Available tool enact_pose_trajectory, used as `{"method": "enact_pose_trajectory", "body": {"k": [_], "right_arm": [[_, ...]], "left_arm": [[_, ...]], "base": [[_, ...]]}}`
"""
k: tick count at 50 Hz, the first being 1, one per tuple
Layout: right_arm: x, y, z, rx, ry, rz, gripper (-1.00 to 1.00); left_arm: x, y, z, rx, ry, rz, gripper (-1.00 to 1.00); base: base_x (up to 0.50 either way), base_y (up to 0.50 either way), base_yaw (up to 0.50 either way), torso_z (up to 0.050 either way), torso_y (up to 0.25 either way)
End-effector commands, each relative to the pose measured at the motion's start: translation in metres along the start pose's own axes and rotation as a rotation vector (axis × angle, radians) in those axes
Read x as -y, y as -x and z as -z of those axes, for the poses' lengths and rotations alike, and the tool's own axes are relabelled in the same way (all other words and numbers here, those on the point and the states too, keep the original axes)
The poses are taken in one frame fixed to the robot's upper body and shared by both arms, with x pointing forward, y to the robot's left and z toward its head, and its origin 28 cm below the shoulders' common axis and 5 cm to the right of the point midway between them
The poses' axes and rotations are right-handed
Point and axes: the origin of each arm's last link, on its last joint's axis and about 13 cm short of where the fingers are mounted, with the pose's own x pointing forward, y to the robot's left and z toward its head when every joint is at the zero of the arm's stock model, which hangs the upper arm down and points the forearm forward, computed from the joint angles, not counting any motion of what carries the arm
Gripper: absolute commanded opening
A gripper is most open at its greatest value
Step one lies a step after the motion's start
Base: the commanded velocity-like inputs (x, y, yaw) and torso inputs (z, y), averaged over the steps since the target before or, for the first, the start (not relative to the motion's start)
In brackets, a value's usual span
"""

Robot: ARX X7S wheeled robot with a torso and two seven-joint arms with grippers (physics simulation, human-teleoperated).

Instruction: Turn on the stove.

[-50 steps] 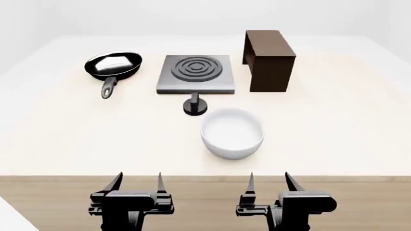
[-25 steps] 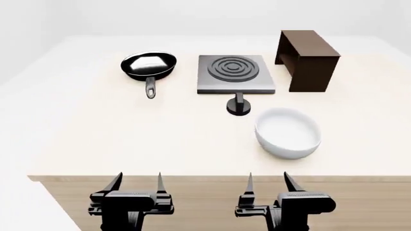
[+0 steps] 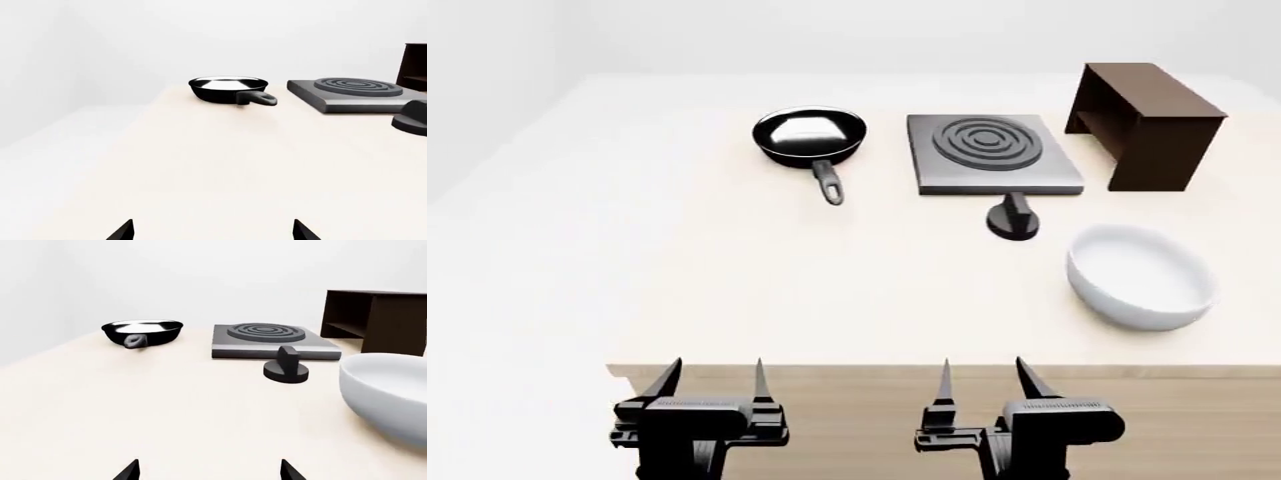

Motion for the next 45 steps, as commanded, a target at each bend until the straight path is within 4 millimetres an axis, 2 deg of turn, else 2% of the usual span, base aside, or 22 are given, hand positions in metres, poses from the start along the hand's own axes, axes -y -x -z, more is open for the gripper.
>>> {"method": "enact_pose_trajectory", "body": {"k": [1, 8, 18, 45], "right_arm": [[-0.0002, -0.0002, 0.0001, 0.000, 0.000, 0.000, 1.00], [-0.0003, -0.0003, 0.0001, -0.003, 0.001, 0.006, 1.00], [0.0000, -0.0007, -0.0006, -0.003, -0.009, 0.005, 1.00], [-0.0007, 0.0001, -0.0003, -0.002, -0.009, -0.006, 1.00]], "left_arm": [[0.0000, 0.0004, 0.0003, 0.002, -0.001, 0.002, 1.00], [0.0001, 0.0006, -0.0001, 0.003, -0.001, 0.002, 1.00], [0.0001, 0.0002, -0.0005, 0.001, 0.001, 0.003, 1.00], [0.0007, 0.0014, -0.0006, 0.002, 0.002, 0.008, 1.00]], "base": [[0.00, 0.50, 0.00, 0.000, 0.000], [0.00, 0.50, 0.00, 0.000, 0.000], [0.02, 0.00, 0.00, 0.000, 0.000], [0.40, 0.00, 0.00, 0.000, 0.000]]}}
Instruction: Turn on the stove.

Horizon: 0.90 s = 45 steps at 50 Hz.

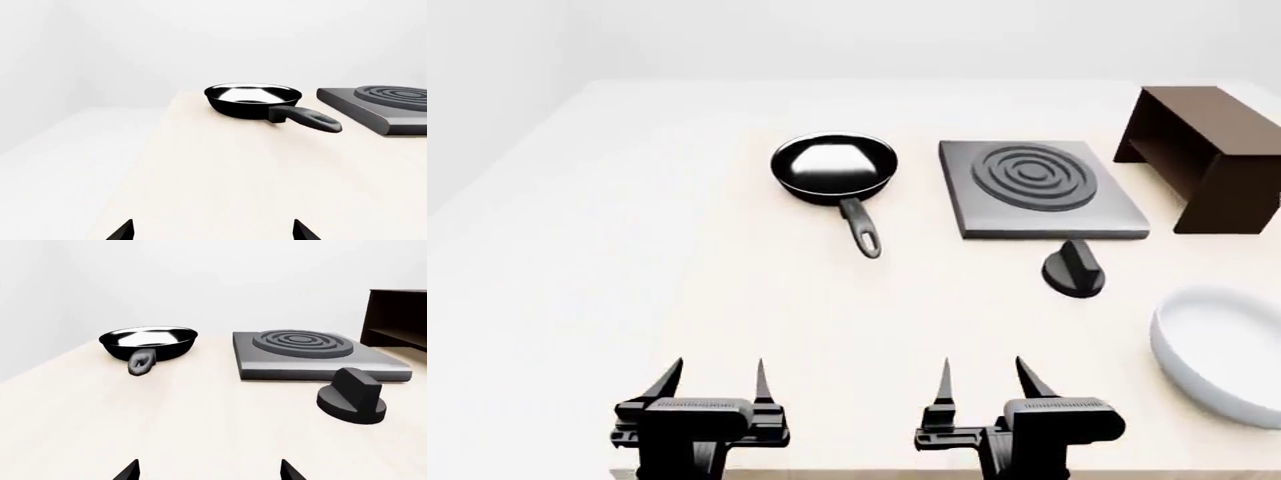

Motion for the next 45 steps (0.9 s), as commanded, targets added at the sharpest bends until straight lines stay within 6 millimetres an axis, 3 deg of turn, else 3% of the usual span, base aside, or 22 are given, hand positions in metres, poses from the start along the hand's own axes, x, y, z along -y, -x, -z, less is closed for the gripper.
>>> {"method": "enact_pose_trajectory", "body": {"k": [1, 24, 30, 38, 45], "right_arm": [[0.000, 0.000, 0.000, 0.000, 0.002, -0.005, 1.00], [0.000, -0.001, 0.000, -0.003, 0.007, 0.005, 1.00], [0.001, -0.001, -0.003, 0.004, 0.000, 0.007, 1.00], [0.016, -0.027, -0.004, -0.021, 0.022, 0.085, 1.00], [0.029, -0.037, -0.007, -0.024, 0.006, 0.138, 1.00]], "left_arm": [[0.000, 0.000, 0.000, 0.001, 0.000, 0.002, 1.00], [0.000, 0.000, -0.001, -0.001, 0.002, 0.004, 1.00], [0.000, -0.001, 0.000, -0.003, 0.004, 0.003, 1.00], [0.000, -0.001, 0.000, -0.006, 0.005, 0.004, 1.00], [0.000, -0.001, -0.001, -0.007, 0.005, 0.006, 1.00]], "base": [[0.40, 0.00, 0.00, 0.000, 0.000], [0.39, 0.00, 0.00, 0.000, 0.000], [0.04, 0.00, 0.00, 0.000, 0.000], [0.00, 0.00, 0.00, 0.000, 0.000], [0.00, 0.00, 0.00, 0.000, 0.000]]}}
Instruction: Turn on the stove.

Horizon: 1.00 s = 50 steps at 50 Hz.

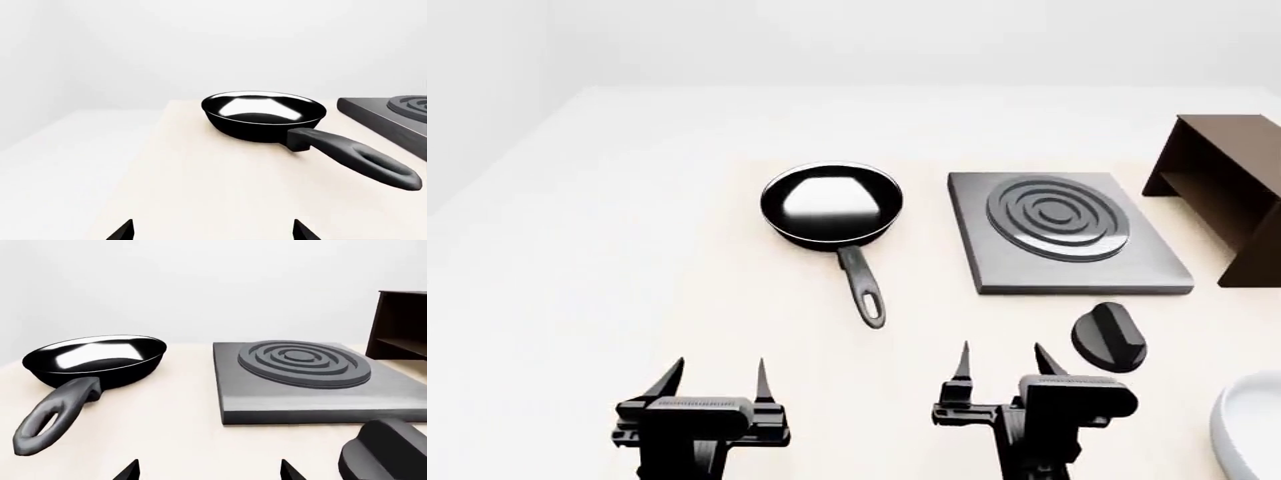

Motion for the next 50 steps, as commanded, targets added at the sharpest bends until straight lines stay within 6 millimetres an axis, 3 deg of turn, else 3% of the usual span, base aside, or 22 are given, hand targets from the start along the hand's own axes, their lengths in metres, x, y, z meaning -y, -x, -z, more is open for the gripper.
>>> {"method": "enact_pose_trajectory", "body": {"k": [1, 17, 35, 36, 50], "right_arm": [[0.016, -0.018, -0.004, -0.013, -0.008, 0.075, 1.00], [0.024, -0.032, 0.001, -0.035, -0.023, 0.116, 1.00], [0.035, -0.030, 0.005, -0.034, -0.029, 0.186, 1.00], [0.044, -0.032, 0.007, -0.040, -0.038, 0.212, 1.00], [0.045, -0.033, 0.005, -0.039, -0.030, 0.212, 1.00]], "left_arm": [[0.000, 0.000, 0.000, -0.002, 0.001, 0.001, 1.00], [0.000, -0.001, 0.001, -0.006, 0.003, 0.005, 1.00], [0.002, 0.000, 0.001, -0.008, 0.001, 0.008, 1.00], [0.002, 0.000, 0.002, -0.012, 0.004, 0.014, 1.00], [0.002, 0.000, 0.001, -0.011, 0.004, 0.017, 1.00]], "base": [[0.00, 0.00, 0.00, 0.000, 0.000], [0.00, 0.00, 0.00, 0.000, 0.000], [0.00, 0.00, 0.00, 0.000, 0.000], [0.00, 0.00, 0.00, 0.000, 0.000], [0.00, 0.00, 0.00, 0.000, 0.000]]}}
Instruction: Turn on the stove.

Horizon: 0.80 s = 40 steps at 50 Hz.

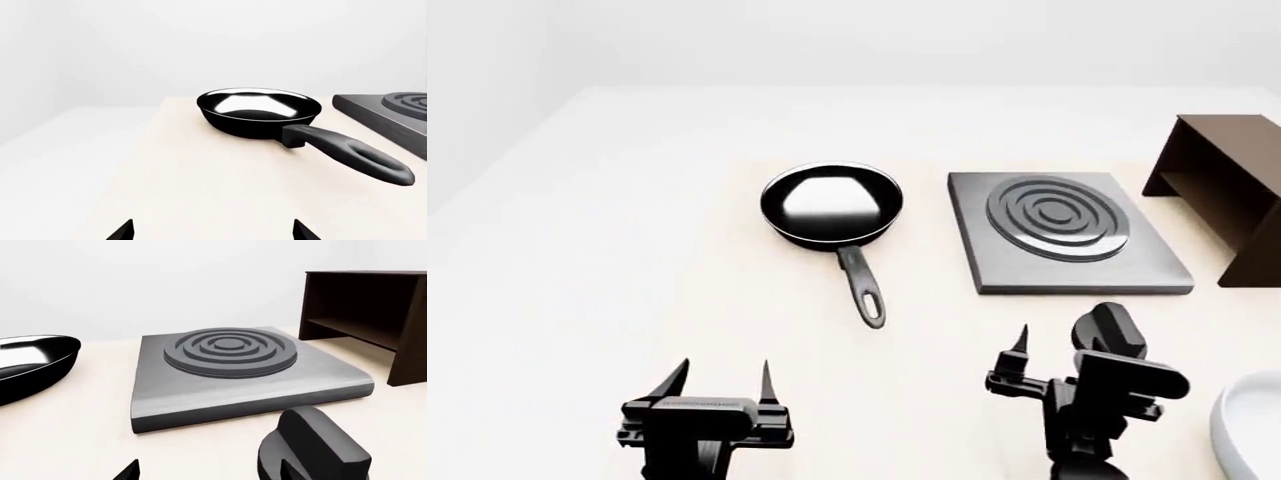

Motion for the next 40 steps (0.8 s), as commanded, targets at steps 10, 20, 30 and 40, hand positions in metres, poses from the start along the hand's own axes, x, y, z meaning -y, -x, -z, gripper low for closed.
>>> {"method": "enact_pose_trajectory", "body": {"k": [10, 20, 30, 40], "right_arm": [[0.005, -0.001, -0.002, 0.006, 0.003, 0.019, 1.00], [0.007, -0.009, 0.001, -0.008, 0.005, 0.038, 1.00], [0.009, -0.020, 0.011, -0.047, 0.002, 0.059, 1.00], [0.010, -0.024, 0.013, -0.058, 0.000, 0.064, 1.00]], "left_arm": [[0.000, 0.000, 0.000, 0.000, 0.001, 0.003, 1.00], [0.001, 0.001, 0.000, 0.001, 0.000, 0.007, 1.00], [0.001, 0.002, 0.000, 0.002, 0.003, 0.009, 1.00], [0.001, 0.002, -0.001, 0.002, 0.003, 0.011, 1.00]], "base": [[0.00, 0.00, 0.00, 0.000, 0.000], [0.00, 0.00, 0.00, 0.000, 0.000], [0.00, 0.00, 0.00, 0.000, 0.000], [0.00, 0.00, 0.00, 0.000, 0.000]]}}
